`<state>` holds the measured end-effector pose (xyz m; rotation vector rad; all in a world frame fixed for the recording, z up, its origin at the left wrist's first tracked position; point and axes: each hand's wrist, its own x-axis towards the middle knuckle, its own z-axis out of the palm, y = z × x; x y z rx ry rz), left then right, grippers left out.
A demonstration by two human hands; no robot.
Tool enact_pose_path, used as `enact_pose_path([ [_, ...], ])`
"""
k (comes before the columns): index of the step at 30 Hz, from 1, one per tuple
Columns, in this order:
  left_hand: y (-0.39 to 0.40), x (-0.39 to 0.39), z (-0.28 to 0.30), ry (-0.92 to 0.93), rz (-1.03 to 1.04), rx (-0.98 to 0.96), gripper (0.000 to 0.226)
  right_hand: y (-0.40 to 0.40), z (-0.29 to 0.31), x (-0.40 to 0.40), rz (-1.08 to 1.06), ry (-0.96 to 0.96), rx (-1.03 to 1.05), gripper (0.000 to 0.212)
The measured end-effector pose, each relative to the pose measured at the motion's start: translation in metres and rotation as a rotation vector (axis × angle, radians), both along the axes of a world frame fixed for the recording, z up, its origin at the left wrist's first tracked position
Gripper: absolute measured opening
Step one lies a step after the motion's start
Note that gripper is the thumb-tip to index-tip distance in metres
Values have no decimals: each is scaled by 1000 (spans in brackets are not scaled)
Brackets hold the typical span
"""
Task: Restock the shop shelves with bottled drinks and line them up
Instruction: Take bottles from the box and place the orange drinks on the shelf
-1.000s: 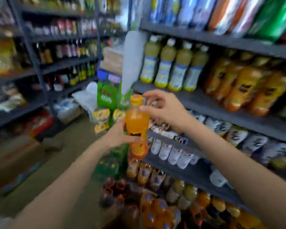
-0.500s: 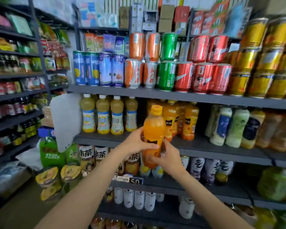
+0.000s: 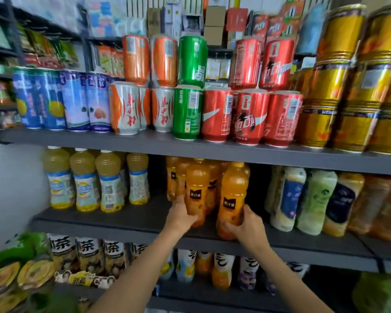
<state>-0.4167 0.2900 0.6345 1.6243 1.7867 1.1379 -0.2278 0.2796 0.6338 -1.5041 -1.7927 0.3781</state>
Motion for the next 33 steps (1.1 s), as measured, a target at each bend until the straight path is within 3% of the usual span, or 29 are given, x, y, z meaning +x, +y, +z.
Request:
enact_pose_path([
  [5, 8, -3, -12, 17, 42, 82, 65, 30, -4, -22, -32, -75, -55, 69],
  [8, 7, -3, -11, 64, 33, 101, 61, 33, -10, -35, -104, -118, -54, 64],
  [12, 2, -4, -9, 135, 40, 94, 61, 23, -9, -38, -128, -69, -15, 67],
  [14, -2, -12, -11, 158, 46, 144, 61, 11, -2, -36, -138, 0, 148, 61],
  [16, -12, -25, -12, 118, 107, 277, 50, -6, 9, -38, -103, 54, 405, 40],
  [20, -29, -69, -17, 24, 377, 418, 29, -28, 26, -71, 192, -94, 616, 18],
  [24, -38, -119, -11, -53, 592, 393, 28, -26, 12, -122, 361, -227, 522, 20],
  [27, -46, -163, 0, -37, 668, 381, 33, -13, 1, -162, 380, -267, 318, 33],
  [30, -49, -207, 3, -8, 638, 336, 36, 7, -1, -204, 357, -180, 51, 49],
  [33, -43, -233, 0, 83, 462, 252, 41, 31, 3, -243, 249, 28, -79, 60],
])
